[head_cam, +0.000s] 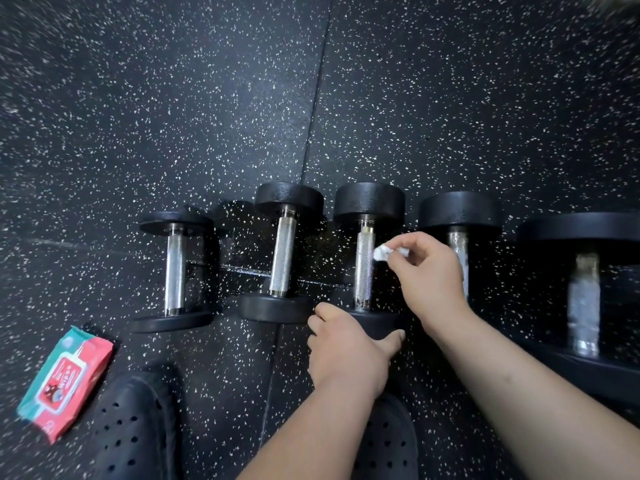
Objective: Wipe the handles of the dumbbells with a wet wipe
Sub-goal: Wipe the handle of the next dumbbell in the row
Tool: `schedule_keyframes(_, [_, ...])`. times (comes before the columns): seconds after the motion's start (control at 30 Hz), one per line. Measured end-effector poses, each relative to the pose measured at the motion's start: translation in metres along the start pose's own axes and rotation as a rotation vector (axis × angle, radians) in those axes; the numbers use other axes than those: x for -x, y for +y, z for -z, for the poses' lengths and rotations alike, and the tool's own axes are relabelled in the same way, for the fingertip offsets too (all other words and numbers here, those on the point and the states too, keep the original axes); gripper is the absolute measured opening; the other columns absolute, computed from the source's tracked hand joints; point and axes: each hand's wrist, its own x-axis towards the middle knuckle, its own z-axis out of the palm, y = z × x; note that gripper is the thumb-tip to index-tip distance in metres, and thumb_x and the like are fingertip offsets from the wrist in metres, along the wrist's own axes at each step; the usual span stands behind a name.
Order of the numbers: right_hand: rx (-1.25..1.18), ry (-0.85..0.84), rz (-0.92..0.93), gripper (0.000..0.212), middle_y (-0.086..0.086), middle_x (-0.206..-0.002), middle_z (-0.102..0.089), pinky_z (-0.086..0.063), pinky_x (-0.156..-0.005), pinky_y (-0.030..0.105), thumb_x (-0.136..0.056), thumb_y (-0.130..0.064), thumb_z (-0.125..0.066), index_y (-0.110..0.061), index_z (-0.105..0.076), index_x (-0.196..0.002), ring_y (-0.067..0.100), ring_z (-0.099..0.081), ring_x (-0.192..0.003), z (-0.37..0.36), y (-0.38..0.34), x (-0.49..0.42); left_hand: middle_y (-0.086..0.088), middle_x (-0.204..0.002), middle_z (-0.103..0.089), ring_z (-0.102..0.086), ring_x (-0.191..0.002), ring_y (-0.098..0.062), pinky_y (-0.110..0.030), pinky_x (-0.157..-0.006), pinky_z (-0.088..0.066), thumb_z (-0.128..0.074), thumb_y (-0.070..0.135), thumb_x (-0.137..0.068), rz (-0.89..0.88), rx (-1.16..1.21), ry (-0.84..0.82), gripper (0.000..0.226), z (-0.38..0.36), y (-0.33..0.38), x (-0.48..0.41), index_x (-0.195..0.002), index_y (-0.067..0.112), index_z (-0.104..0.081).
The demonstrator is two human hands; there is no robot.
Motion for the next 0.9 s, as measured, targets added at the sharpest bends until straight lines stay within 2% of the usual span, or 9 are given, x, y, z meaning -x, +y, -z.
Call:
schedule_keyframes(0.1, [-0.087,-0.024,-0.089,0.013,0.002,-0.091,-0.079,-0.058,-0.092,0.043,-0.088,-0.012,-0.081,-0.025,-0.079,-0.086,0.023,-0.073,-0.091,-0.005,0.001,-0.003,-0.006,-0.139,-0.044,-0.055,-0.125,-0.031,-0.044,-0.095,-0.052,-0.084,0.078,-0.062,0.009,-0.006,0.001,0.108,0.0,0.001,0.0,-0.131,0.013,-0.032])
schedule_keyframes(0.17, [-0.054,0.0,-0.11,0.012,0.001,-0.087,-0.078,-0.061,-0.088,0.046,-0.085,-0.017,-0.084,-0.028,-0.08,-0.085,0.024,-0.074,-0.088,-0.01,0.005,-0.004,-0.006,-0.139,-0.045,-0.055,-0.125,-0.031,-0.043,-0.095,-0.052,-0.084,0.078,-0.063,0.014,-0.007,0.001,0.107,0.0,0.001,0.0,-0.131,0.014,-0.032])
schedule_keyframes(0.3, [0.185,0.055,-0.03,0.014,-0.015,-0.076,-0.076,-0.054,-0.071,0.021,-0.086,-0.019,-0.081,-0.031,-0.078,-0.081,0.001,-0.069,-0.072,-0.011,0.008,-0.005,-0.006,-0.138,-0.045,-0.055,-0.125,-0.03,-0.043,-0.096,-0.051,-0.084,0.078,-0.063,0.009,-0.011,0.004,0.106,0.0,0.001,0.0,-0.13,0.014,-0.032])
schedule_keyframes(0.43, [0.286,0.069,0.027,0.01,-0.019,-0.077,-0.075,-0.055,-0.079,0.021,-0.088,-0.021,-0.074,-0.029,-0.08,-0.089,-0.007,-0.068,-0.076,-0.017,0.003,0.009,-0.005,-0.135,-0.045,-0.056,-0.122,-0.031,-0.044,-0.095,-0.053,-0.084,0.076,-0.062,0.001,0.012,-0.004,0.104,0.0,0.0,0.001,-0.128,0.014,-0.032])
schedule_keyframes(0.5, [0.272,0.067,0.022,0.007,-0.022,-0.078,-0.075,-0.053,-0.081,0.016,-0.089,-0.026,-0.075,-0.032,-0.08,-0.091,-0.012,-0.067,-0.08,-0.019,0.002,0.015,-0.005,-0.135,-0.045,-0.056,-0.12,-0.031,-0.045,-0.095,-0.053,-0.084,0.075,-0.061,0.005,0.015,0.0,0.104,0.0,0.0,0.0,-0.128,0.014,-0.032])
schedule_keyframes(0.63, [0.209,0.098,0.028,0.007,-0.02,-0.086,-0.078,-0.059,-0.09,0.034,-0.093,-0.03,-0.077,-0.028,-0.082,-0.096,-0.004,-0.072,-0.084,-0.019,0.004,0.001,-0.005,-0.135,-0.046,-0.057,-0.121,-0.031,-0.045,-0.095,-0.053,-0.084,0.076,-0.062,0.003,0.012,0.009,0.103,0.0,0.0,0.001,-0.127,0.015,-0.033])
schedule_keyframes(0.7, [0.201,0.109,0.015,0.006,-0.019,-0.084,-0.078,-0.06,-0.088,0.035,-0.093,-0.03,-0.077,-0.028,-0.082,-0.095,-0.003,-0.072,-0.082,-0.02,0.002,-0.005,-0.005,-0.136,-0.045,-0.056,-0.122,-0.031,-0.046,-0.096,-0.054,-0.085,0.077,-0.062,0.004,0.011,0.005,0.105,0.0,0.0,0.001,-0.129,0.015,-0.033])
schedule_keyframes(0.8, [0.246,0.105,0.021,0.004,-0.018,-0.079,-0.076,-0.058,-0.083,0.027,-0.093,-0.027,-0.078,-0.027,-0.082,-0.091,-0.005,-0.069,-0.076,-0.019,0.003,0.005,-0.005,-0.135,-0.045,-0.057,-0.121,-0.031,-0.045,-0.095,-0.054,-0.084,0.076,-0.061,0.006,0.017,0.003,0.104,0.0,0.0,0.0,-0.127,0.015,-0.032])
schedule_keyframes(0.9, [0.296,0.067,0.073,0.006,-0.016,-0.084,-0.076,-0.049,-0.075,0.009,-0.091,-0.021,-0.078,-0.026,-0.082,-0.09,-0.006,-0.069,-0.078,-0.014,0.007,0.02,-0.006,-0.133,-0.046,-0.058,-0.119,-0.032,-0.045,-0.092,-0.054,-0.082,0.076,-0.061,-0.01,0.013,0.013,0.102,0.0,0.0,0.001,-0.126,0.014,-0.032])
